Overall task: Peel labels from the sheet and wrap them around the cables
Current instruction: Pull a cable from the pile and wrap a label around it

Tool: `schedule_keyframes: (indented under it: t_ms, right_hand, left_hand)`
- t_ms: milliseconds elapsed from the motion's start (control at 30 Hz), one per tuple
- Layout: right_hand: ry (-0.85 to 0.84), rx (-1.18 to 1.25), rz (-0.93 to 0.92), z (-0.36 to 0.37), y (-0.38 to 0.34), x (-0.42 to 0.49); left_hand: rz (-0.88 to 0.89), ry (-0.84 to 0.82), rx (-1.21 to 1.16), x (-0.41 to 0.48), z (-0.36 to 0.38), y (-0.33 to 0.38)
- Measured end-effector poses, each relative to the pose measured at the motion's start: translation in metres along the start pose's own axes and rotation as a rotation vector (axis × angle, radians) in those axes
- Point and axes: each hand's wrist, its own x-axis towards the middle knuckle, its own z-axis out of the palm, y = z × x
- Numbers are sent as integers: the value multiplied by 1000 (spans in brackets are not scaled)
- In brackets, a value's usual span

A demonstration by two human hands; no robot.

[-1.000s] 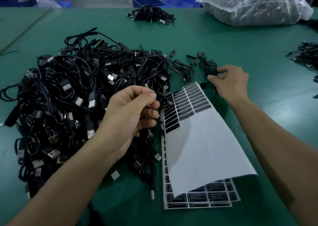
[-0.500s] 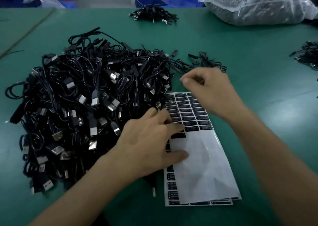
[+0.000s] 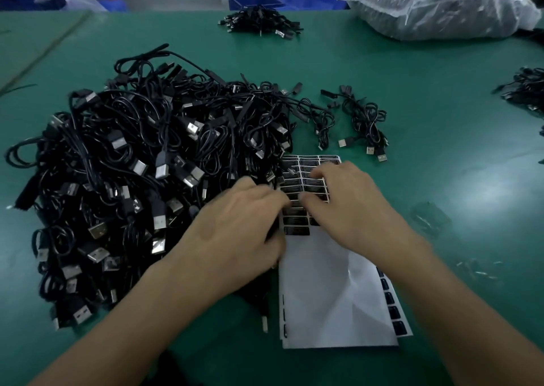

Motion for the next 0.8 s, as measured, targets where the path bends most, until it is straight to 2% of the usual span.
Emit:
schedule_keyframes:
  t_ms: [67, 133, 300, 400, 633, 800]
  right_hand:
    - [-5, -29, 73, -5, 2, -11]
    - [-50, -30, 112, -11, 1, -24]
    - [-191, -119, -29, 4, -3, -58]
    - [-199, -101, -4, 14, -2, -67]
    - [-177, 93, -29, 5, 16, -56]
    - [-179, 349, -1, -7, 29, -50]
  left_hand:
    - [-38, 89, 32, 1, -2, -7]
    - [-48, 96, 74, 2, -3, -12]
    - [-40, 52, 136, 2, 1, -13]
    - [-56, 50, 137, 2, 0, -10]
    - [-56, 30, 207, 1, 3, -6]
    - [54, 80, 244, 1, 3, -7]
